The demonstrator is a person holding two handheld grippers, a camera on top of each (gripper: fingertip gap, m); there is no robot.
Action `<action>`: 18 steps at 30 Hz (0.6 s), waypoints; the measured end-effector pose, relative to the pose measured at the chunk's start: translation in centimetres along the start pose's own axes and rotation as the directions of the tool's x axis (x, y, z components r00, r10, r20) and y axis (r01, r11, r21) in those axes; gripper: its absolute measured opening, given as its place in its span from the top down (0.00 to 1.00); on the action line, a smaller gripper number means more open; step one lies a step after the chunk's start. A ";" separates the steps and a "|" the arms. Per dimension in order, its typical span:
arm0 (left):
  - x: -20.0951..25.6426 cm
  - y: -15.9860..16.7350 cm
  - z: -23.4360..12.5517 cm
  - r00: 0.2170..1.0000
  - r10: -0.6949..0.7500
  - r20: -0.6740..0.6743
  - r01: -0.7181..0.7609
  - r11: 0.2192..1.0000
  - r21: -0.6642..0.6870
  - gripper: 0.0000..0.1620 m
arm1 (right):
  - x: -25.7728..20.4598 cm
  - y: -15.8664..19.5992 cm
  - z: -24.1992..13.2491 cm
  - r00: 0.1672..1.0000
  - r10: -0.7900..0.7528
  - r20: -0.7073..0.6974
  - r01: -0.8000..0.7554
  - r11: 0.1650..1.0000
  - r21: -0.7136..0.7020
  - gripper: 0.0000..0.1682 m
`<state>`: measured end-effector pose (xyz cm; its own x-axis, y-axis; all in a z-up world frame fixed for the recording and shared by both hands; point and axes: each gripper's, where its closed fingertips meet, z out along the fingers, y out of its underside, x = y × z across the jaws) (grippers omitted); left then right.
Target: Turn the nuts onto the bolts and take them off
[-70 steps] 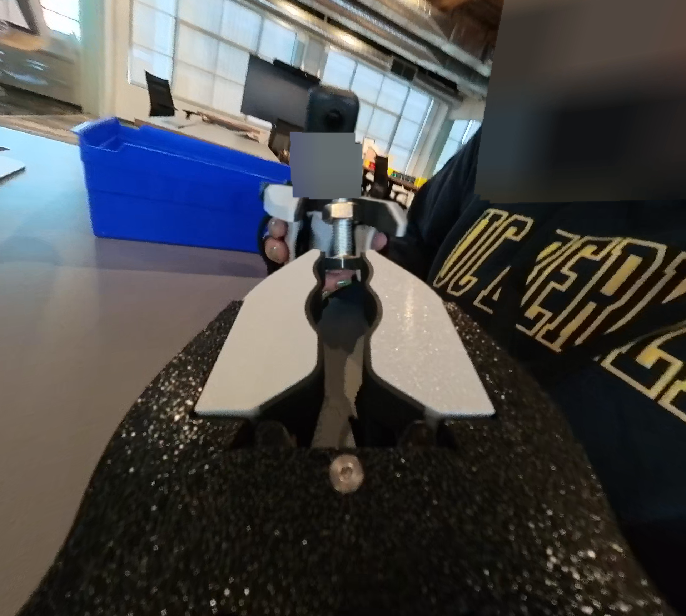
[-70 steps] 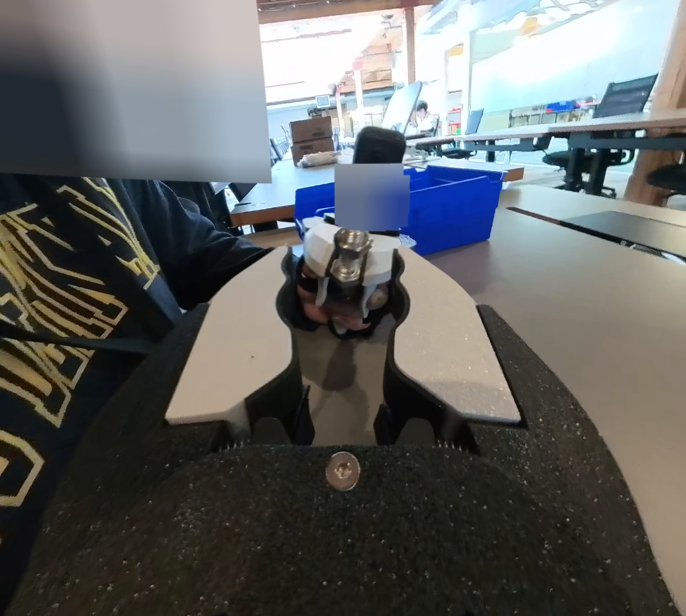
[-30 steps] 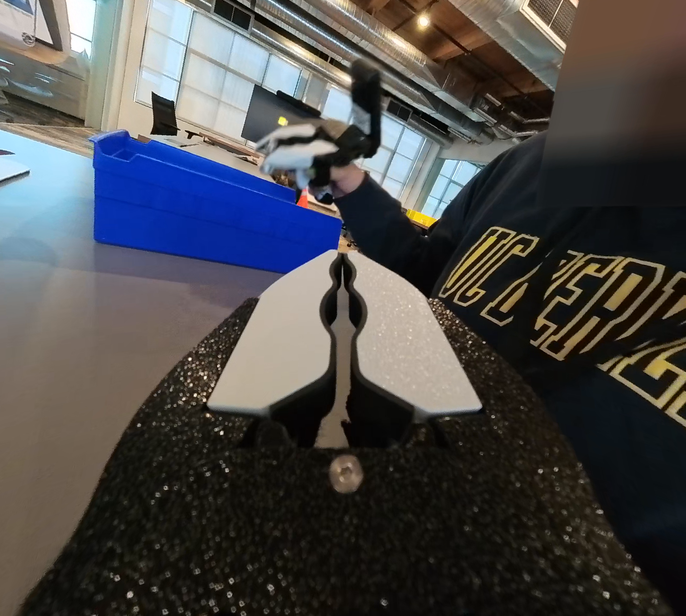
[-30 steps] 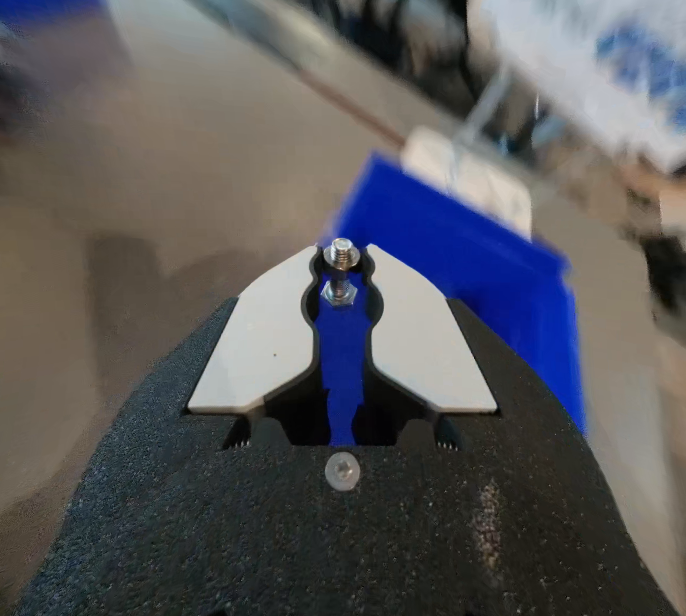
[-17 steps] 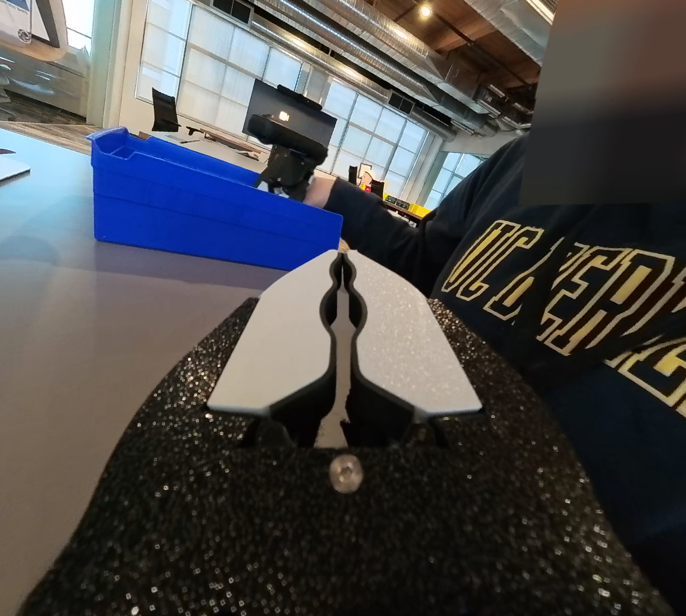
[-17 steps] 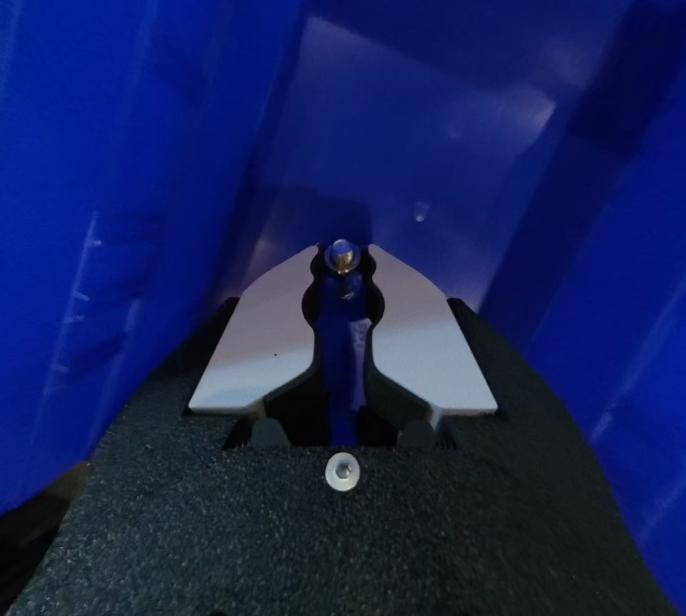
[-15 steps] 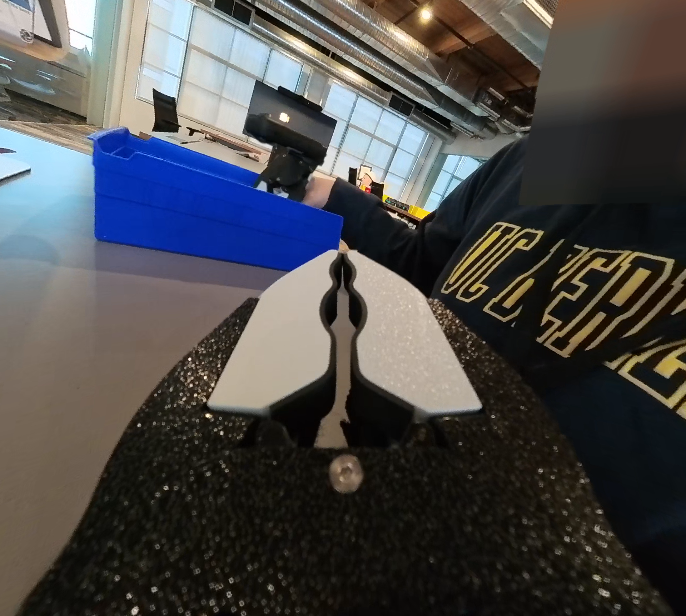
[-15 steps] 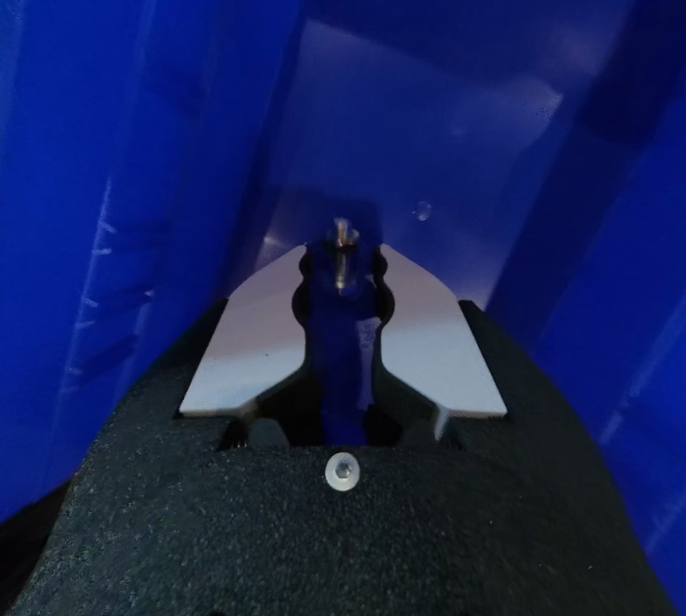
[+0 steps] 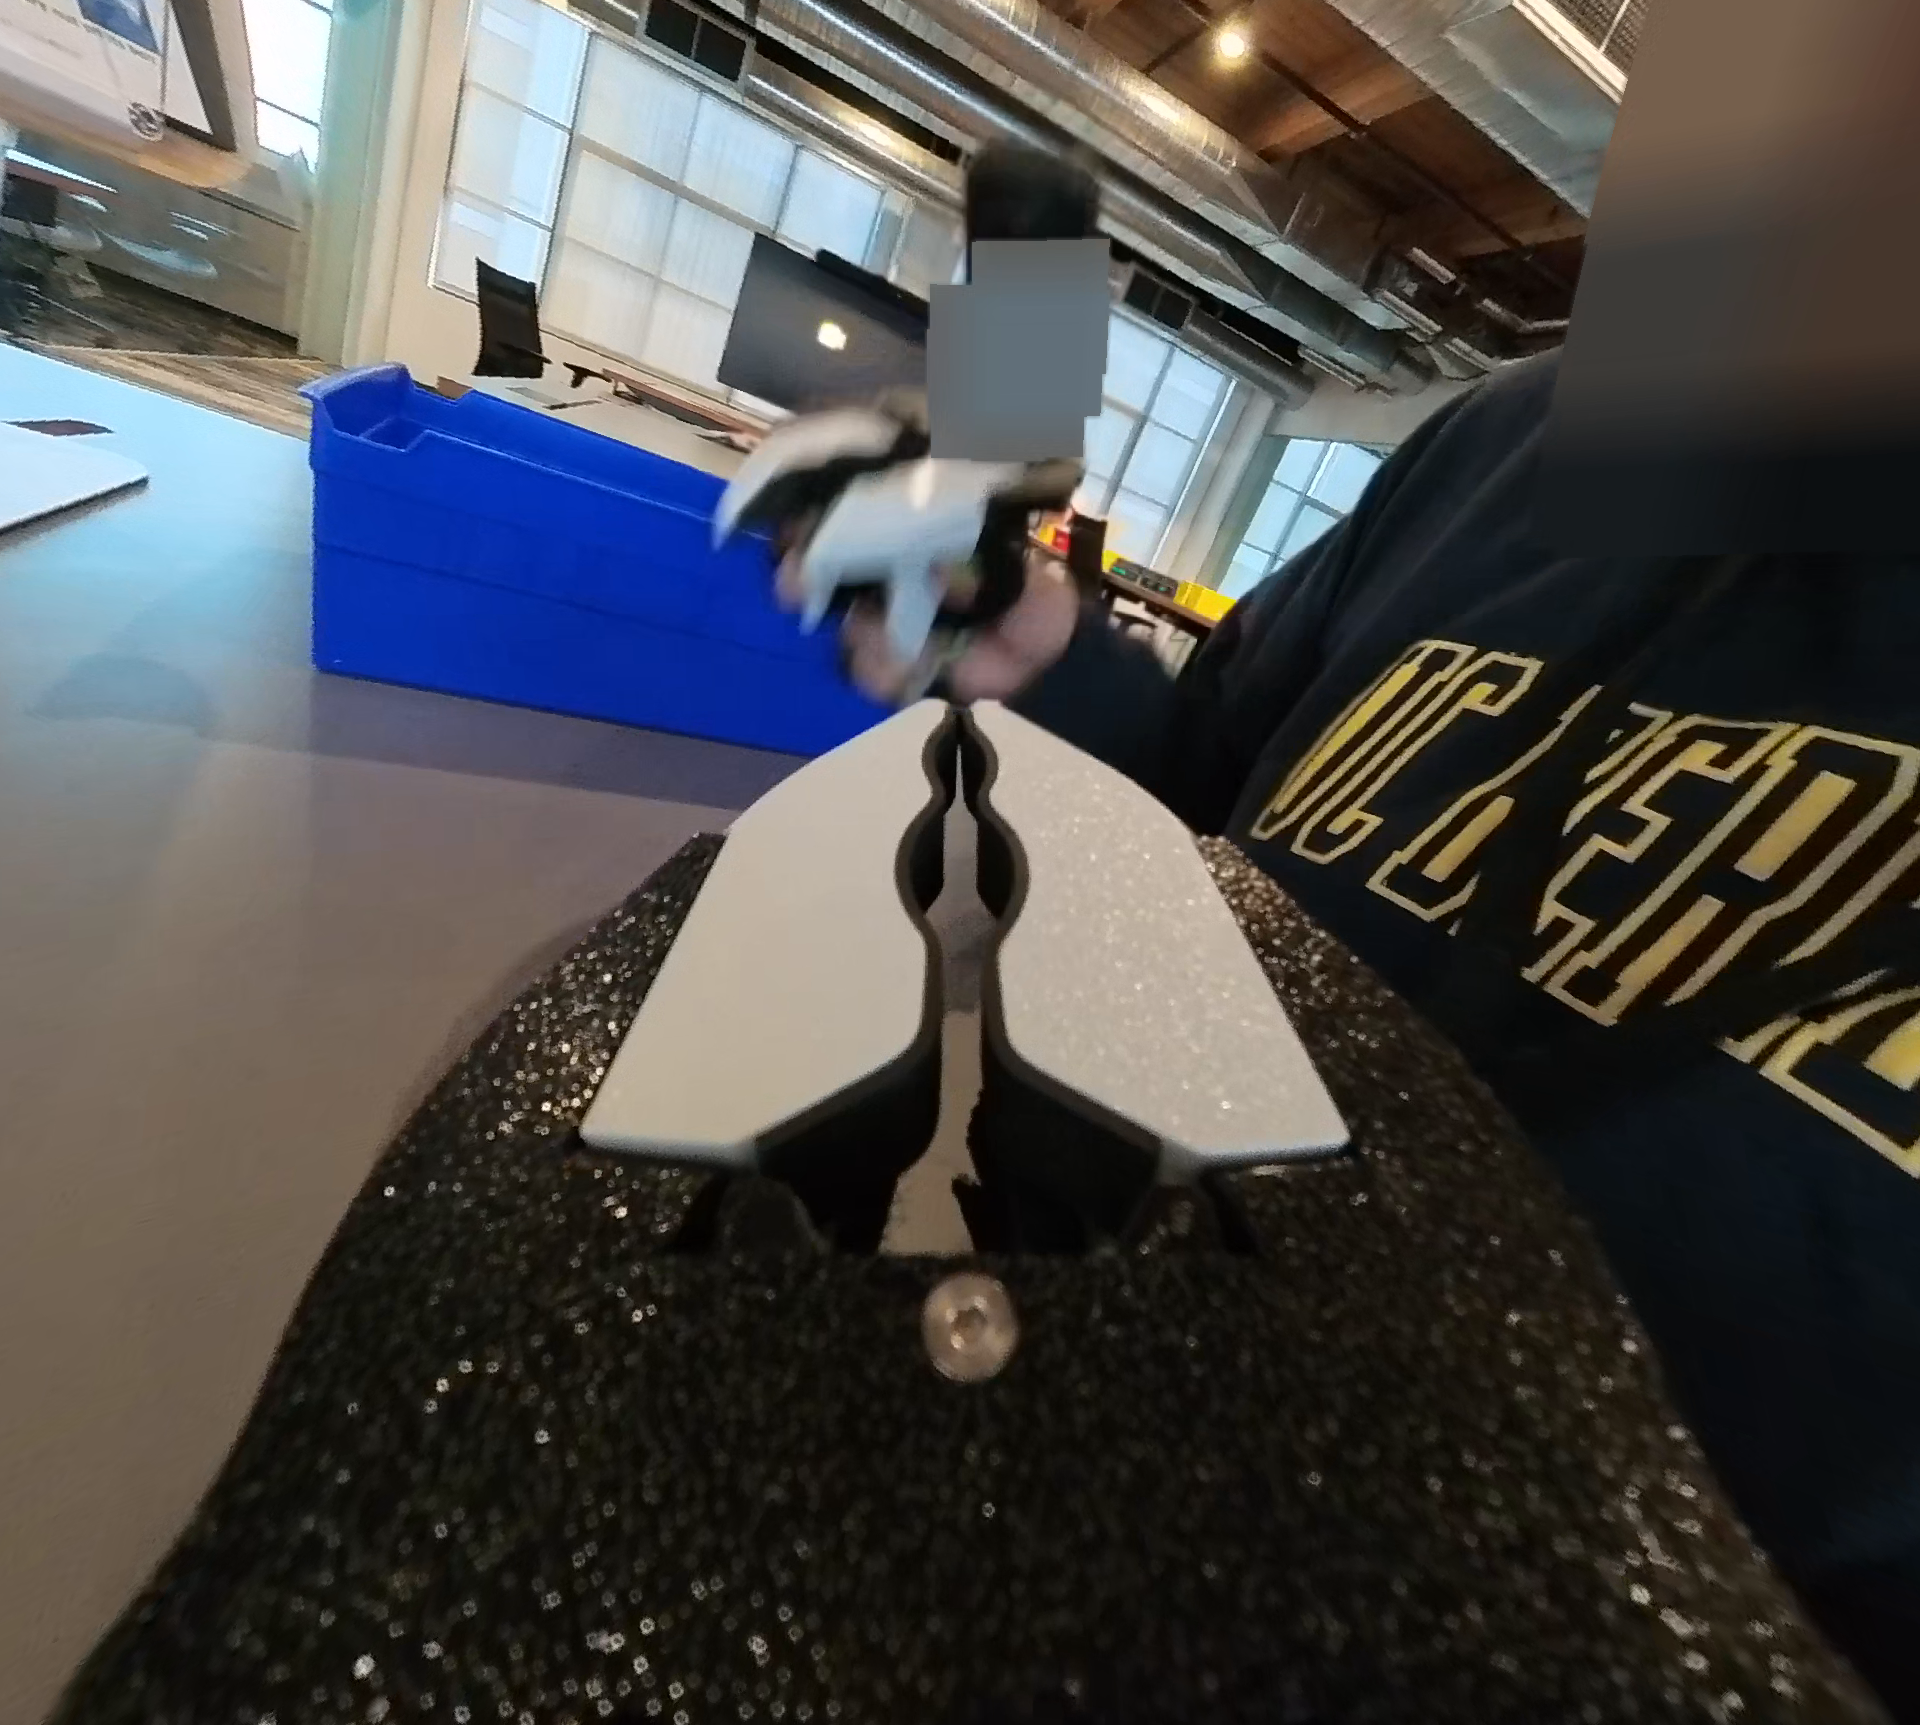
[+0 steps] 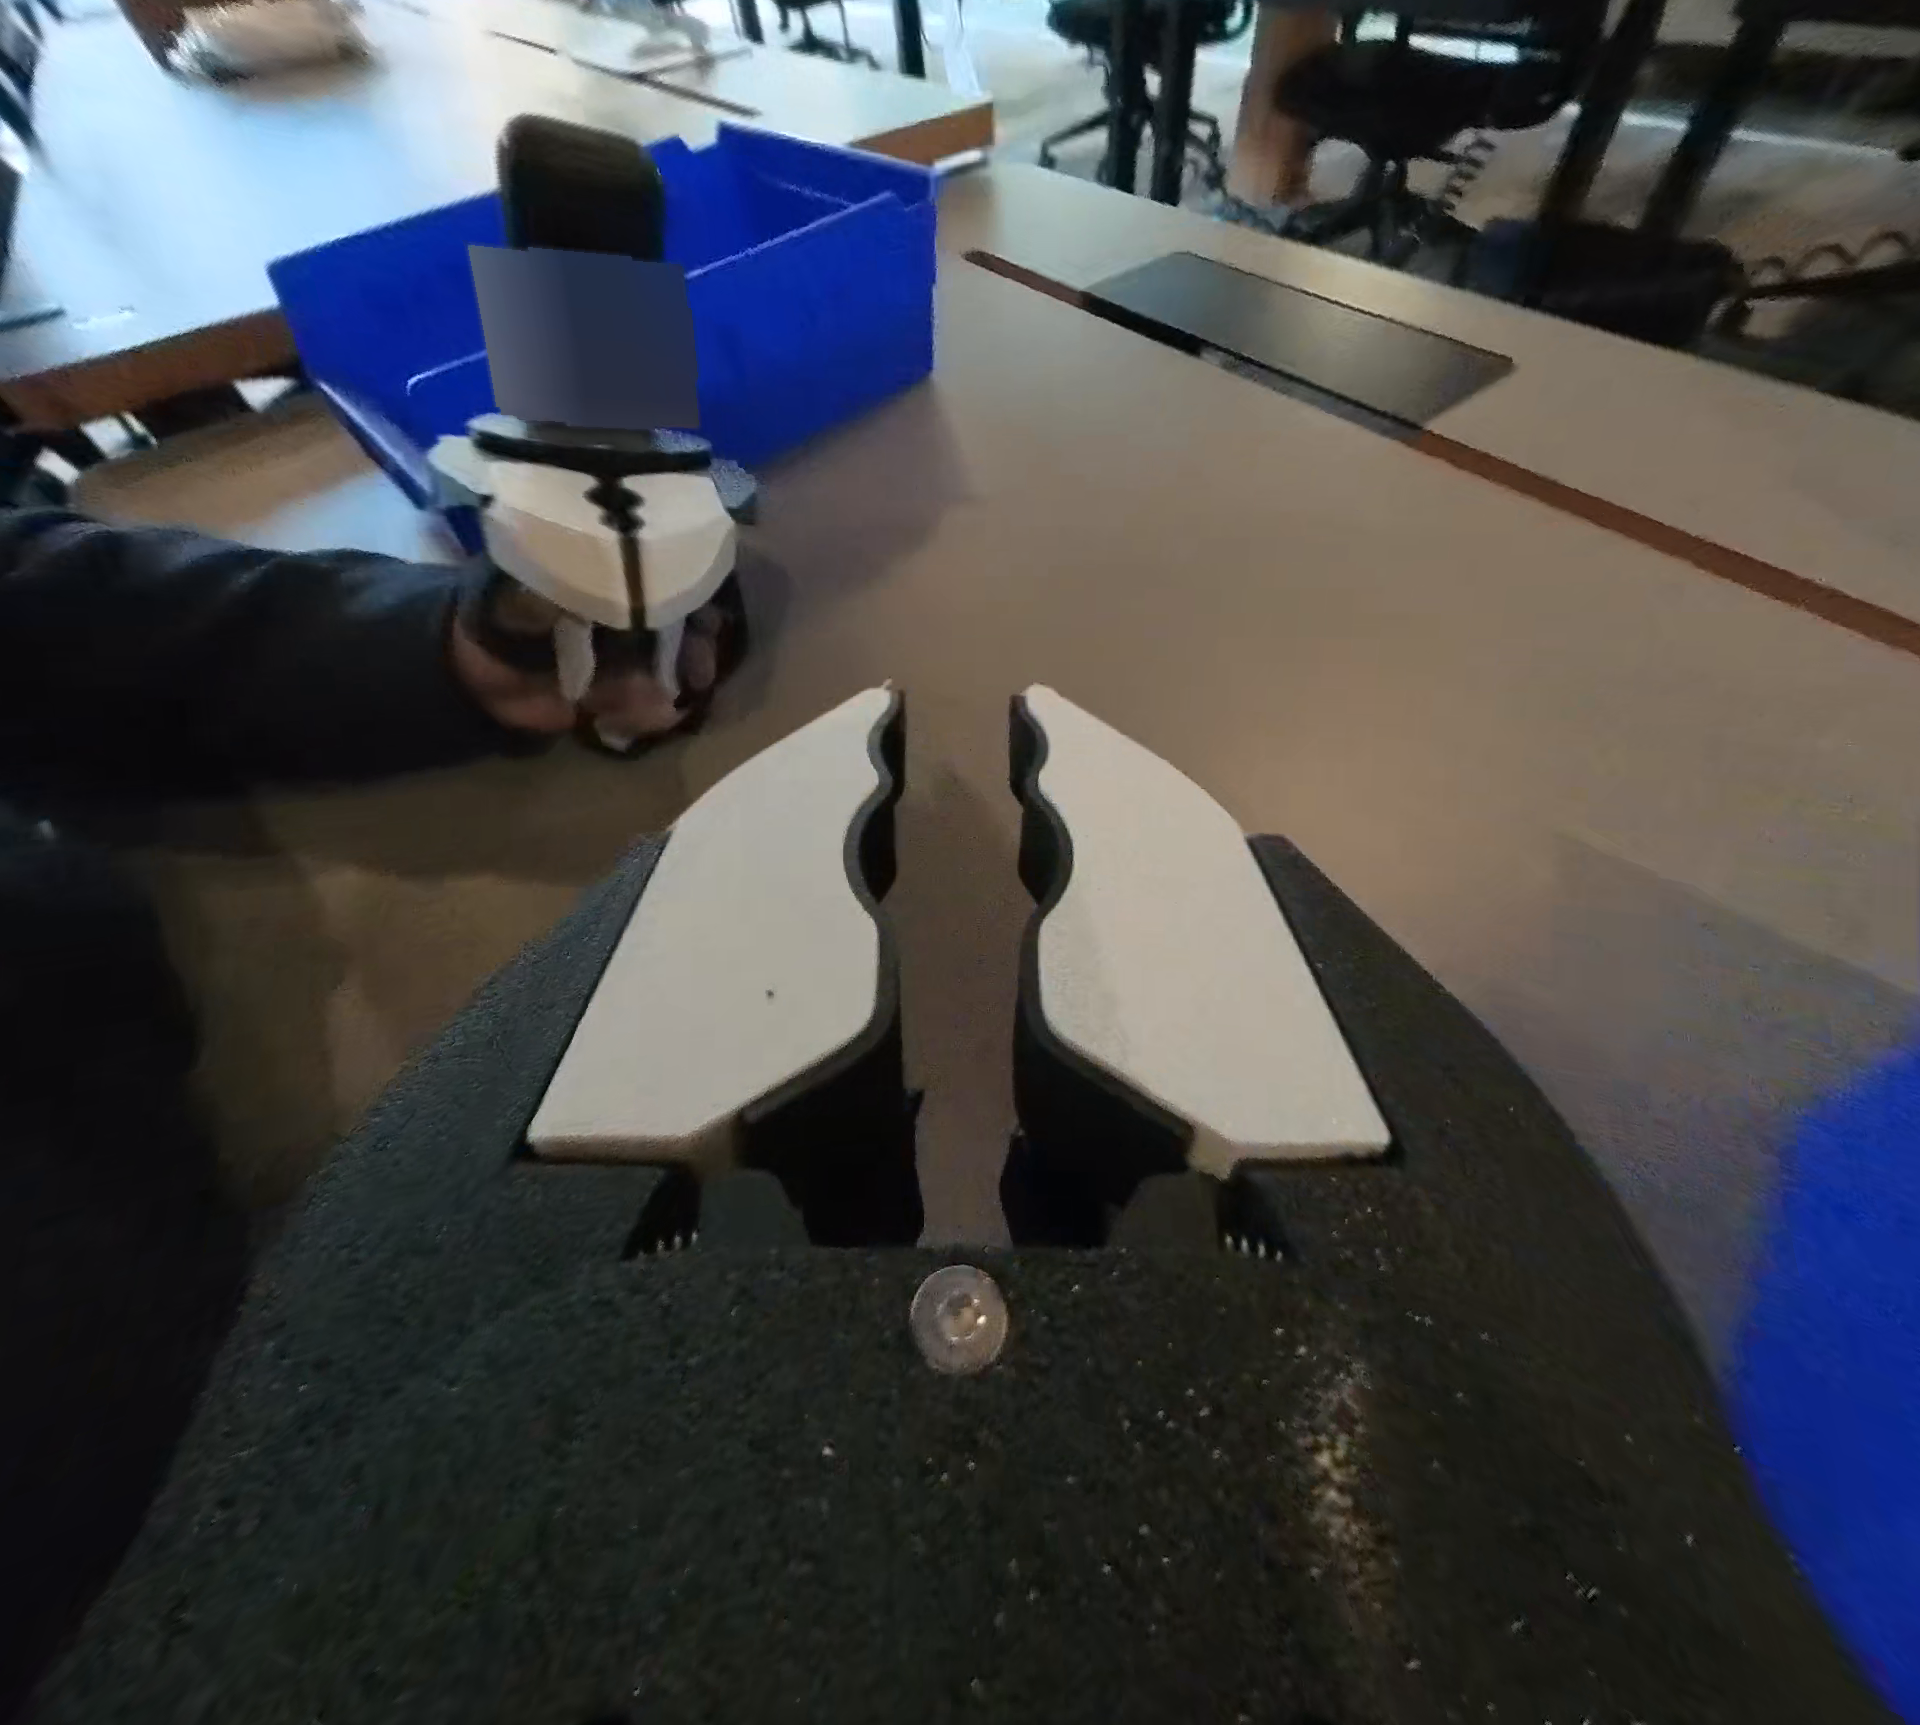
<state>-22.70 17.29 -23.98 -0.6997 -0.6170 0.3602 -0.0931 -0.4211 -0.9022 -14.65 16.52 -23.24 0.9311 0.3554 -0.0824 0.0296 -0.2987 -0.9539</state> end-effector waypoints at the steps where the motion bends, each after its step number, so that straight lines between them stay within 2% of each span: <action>1: 0.0 0.0 0.0 1.000 0.004 0.005 -0.004 1.000 0.002 1.00 | -0.4 1.0 1.7 1.000 0.003 0.025 -0.004 1.000 0.019 0.88; 3: -0.1 0.0 -0.1 1.000 0.012 0.016 -0.012 1.000 0.004 1.00 | -1.1 3.0 4.1 0.997 0.009 0.083 -0.011 1.000 0.019 0.89; 5: -0.1 0.0 -0.1 1.000 0.014 0.020 -0.014 1.000 0.005 1.00 | -2.3 4.1 4.7 0.987 0.043 0.156 -0.044 0.999 0.002 0.89; 6: -0.2 0.0 -0.1 1.000 0.012 0.023 -0.013 1.000 0.005 1.00 | -2.4 4.0 4.7 0.987 0.028 0.159 -0.035 0.999 0.041 0.89; 11: -0.4 -0.2 0.0 0.999 0.011 0.030 -0.012 1.000 0.008 1.00 | -1.1 2.8 3.6 0.999 -0.015 0.032 0.009 0.982 0.189 0.89; 14: 0.8 -0.4 -0.2 0.998 0.044 -0.036 -0.043 0.999 0.031 1.00 | -0.9 1.9 2.7 0.999 -0.045 -0.008 0.045 0.959 0.279 0.88; 18: 1.4 -1.4 0.0 0.996 0.072 -0.044 -0.069 0.995 0.075 1.00 | -0.8 1.5 2.1 0.998 -0.055 -0.027 0.061 0.946 0.319 0.87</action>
<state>-23.56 16.98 -22.24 -0.7351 -0.6160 0.2833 0.0084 -0.4262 -0.9046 -16.12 17.68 -25.27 0.9376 0.3470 -0.0221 -0.0316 0.0217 -0.9993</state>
